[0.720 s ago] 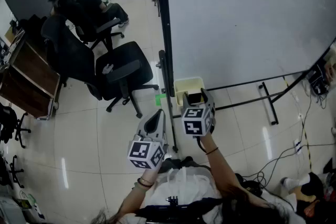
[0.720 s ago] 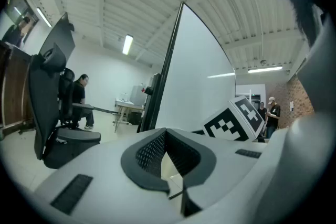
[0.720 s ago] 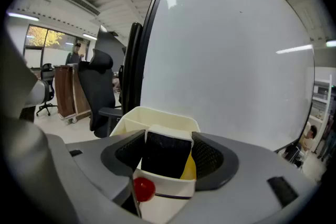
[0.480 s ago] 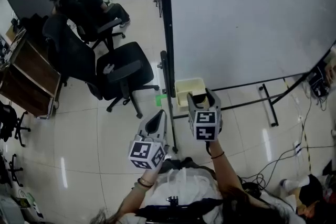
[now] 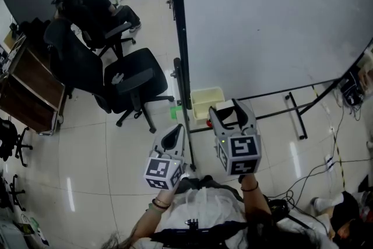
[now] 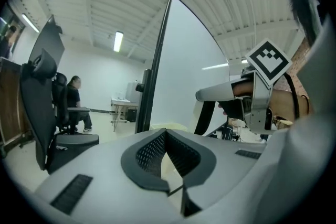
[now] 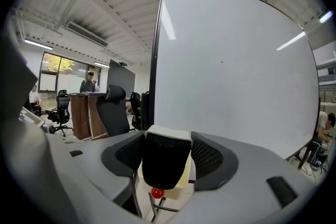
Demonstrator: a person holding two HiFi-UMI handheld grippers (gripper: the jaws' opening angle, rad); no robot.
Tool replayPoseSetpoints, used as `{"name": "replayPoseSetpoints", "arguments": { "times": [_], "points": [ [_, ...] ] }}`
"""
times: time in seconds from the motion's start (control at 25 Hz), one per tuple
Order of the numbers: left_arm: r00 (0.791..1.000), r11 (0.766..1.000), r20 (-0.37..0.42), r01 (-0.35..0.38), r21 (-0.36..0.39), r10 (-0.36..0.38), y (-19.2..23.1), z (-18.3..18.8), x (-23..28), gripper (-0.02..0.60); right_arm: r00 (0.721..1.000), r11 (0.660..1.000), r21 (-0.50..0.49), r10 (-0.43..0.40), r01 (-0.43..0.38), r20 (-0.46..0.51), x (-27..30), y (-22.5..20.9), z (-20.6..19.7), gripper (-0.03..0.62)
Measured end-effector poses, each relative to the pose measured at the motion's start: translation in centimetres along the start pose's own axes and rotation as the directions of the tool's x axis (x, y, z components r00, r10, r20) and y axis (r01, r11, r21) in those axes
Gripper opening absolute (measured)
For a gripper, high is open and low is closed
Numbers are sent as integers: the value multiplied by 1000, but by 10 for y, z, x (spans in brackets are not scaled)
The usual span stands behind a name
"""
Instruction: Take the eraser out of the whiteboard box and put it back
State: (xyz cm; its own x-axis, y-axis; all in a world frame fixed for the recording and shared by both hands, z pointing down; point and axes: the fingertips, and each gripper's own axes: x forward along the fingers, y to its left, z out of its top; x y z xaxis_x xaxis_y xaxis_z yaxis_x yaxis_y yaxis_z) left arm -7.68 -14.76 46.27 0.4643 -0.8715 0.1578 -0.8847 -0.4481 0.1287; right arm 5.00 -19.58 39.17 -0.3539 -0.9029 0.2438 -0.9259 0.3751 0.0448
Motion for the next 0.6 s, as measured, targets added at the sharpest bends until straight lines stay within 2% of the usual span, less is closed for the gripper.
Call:
{"name": "replayPoseSetpoints", "arguments": {
  "times": [0.16,0.48,0.6],
  "points": [
    [998,998,56,1,-66,3,2,5,0,-15,1000,1000,12,13,-13,-2,2,5,1,288],
    [998,995,53,-27,-99,32,9,3,-3,-15,1000,1000,8,12,-12,-20,5,3,-11,288],
    [998,995,48,-22,-100,27,8,2,-3,-15,1000,1000,6,2,-2,15,10,1,-1,288]
  ]
}}
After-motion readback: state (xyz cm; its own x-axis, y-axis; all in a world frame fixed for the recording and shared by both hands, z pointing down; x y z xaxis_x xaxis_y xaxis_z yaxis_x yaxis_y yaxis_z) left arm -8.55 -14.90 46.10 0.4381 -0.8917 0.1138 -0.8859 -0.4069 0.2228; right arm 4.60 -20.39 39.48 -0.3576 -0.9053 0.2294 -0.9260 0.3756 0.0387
